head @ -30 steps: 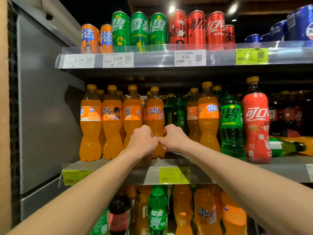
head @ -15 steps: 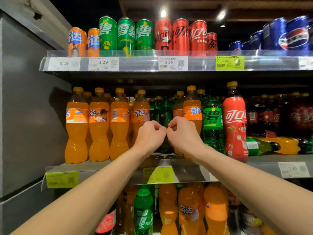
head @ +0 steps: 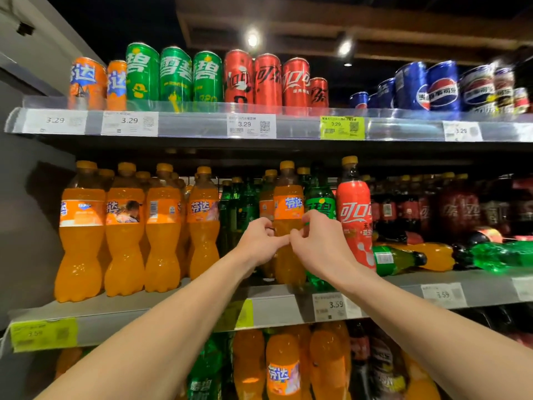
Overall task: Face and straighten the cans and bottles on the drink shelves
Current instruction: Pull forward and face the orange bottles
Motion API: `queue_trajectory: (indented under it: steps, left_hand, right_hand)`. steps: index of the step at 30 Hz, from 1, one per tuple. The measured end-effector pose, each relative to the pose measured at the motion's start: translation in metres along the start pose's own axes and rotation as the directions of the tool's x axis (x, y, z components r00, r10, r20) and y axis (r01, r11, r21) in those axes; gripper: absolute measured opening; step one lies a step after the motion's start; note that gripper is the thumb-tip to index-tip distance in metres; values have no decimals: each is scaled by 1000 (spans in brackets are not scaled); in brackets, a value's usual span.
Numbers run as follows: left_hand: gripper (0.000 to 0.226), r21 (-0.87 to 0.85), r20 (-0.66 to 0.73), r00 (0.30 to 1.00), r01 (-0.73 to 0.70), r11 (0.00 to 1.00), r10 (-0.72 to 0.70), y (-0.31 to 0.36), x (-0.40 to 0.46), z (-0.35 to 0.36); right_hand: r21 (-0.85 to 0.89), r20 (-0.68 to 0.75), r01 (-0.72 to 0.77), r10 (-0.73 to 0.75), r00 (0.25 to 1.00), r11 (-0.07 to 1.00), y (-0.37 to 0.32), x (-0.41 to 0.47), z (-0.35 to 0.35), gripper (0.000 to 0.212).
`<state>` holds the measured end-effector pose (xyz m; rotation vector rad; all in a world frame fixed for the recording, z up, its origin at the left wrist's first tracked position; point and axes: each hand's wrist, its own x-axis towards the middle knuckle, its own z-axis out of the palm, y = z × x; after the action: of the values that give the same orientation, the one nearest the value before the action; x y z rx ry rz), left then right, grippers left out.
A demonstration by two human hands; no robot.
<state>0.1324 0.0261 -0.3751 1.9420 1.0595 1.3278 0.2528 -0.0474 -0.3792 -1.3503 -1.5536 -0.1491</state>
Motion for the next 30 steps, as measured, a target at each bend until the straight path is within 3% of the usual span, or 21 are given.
queue_trajectory:
  steps: [8,15,24,28,30]
  left_hand:
    - [46,301,35,970,-239,923,240,5,-38,-45]
    - [45,273,-80,949,-273,923,304,9,-80,-112]
    - [57,374,-189,957,-138,917,222,-1,-131,-207]
    - [53,334,-246,958,-59,941,147,-6,-146,-233]
    - [39,309,-299,948,-12,951,109,-11,-147,-242]
  right_hand:
    - [127,56,-77,71,996,989,-23,-10,15,47]
    - [313,6,91,-98,995,945,-85,-28,27,44]
    - [531,127,84,-177,976,844,-166,-42,85,45]
    - [563,196,61,-205,959,824,-193,-44,115,54]
    - [573,234,42,-213,949,819,-205,-43,129,58]
